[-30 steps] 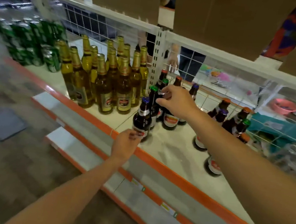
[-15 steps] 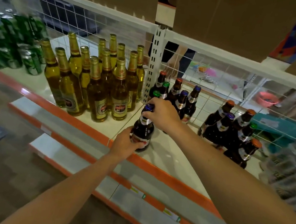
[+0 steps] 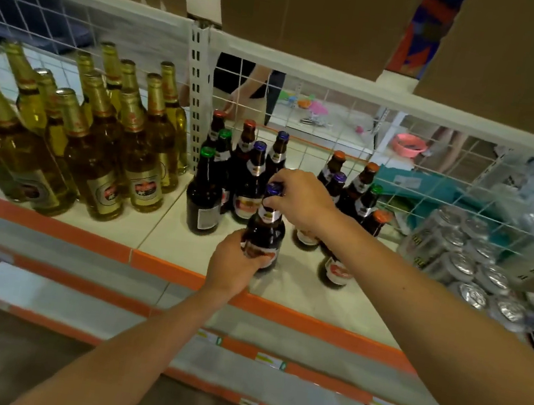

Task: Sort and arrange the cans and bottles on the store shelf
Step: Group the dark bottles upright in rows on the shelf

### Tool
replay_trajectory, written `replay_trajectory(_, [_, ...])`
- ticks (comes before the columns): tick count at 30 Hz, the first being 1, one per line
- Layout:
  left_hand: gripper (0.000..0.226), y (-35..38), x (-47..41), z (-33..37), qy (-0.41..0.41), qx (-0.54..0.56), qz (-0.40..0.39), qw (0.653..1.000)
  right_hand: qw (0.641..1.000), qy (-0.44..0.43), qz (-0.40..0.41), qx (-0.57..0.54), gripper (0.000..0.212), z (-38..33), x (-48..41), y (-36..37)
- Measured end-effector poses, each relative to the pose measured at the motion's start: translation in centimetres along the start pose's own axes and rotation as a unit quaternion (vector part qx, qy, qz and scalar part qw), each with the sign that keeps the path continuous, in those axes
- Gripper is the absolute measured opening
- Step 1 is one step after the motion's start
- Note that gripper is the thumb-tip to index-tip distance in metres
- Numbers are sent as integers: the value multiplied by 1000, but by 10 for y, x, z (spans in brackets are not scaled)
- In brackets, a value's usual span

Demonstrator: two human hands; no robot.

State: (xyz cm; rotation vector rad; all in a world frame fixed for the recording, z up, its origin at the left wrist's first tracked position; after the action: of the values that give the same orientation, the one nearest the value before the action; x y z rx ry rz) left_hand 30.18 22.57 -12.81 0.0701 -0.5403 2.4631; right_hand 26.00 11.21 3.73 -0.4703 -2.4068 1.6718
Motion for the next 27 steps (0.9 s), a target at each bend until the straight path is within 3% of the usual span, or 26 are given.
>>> replay_trajectory(10, [62, 86, 1, 28, 13, -80, -1, 997, 996, 66, -24, 49, 48, 84, 27, -29])
replay_trajectory(19, [62, 110, -6, 30, 2, -80, 9, 997, 995, 70, -34, 60, 42, 102, 27, -32])
replay_trajectory(27, [64, 111, -11, 28, 7, -89, -8, 996, 996, 66, -42, 53, 49, 109, 27, -29])
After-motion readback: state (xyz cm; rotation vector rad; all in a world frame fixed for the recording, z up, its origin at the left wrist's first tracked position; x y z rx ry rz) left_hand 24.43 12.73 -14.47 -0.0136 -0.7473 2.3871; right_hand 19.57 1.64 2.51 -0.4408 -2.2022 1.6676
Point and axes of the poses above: each hand's wrist, its own x-axis away from the middle knuckle, its own y-axis out of the palm, z = x × y, the point moved 7 cm from there along -x, towards the middle knuckle, and after that the axes turned 8 degrees about -y, right-handed, at the moved point
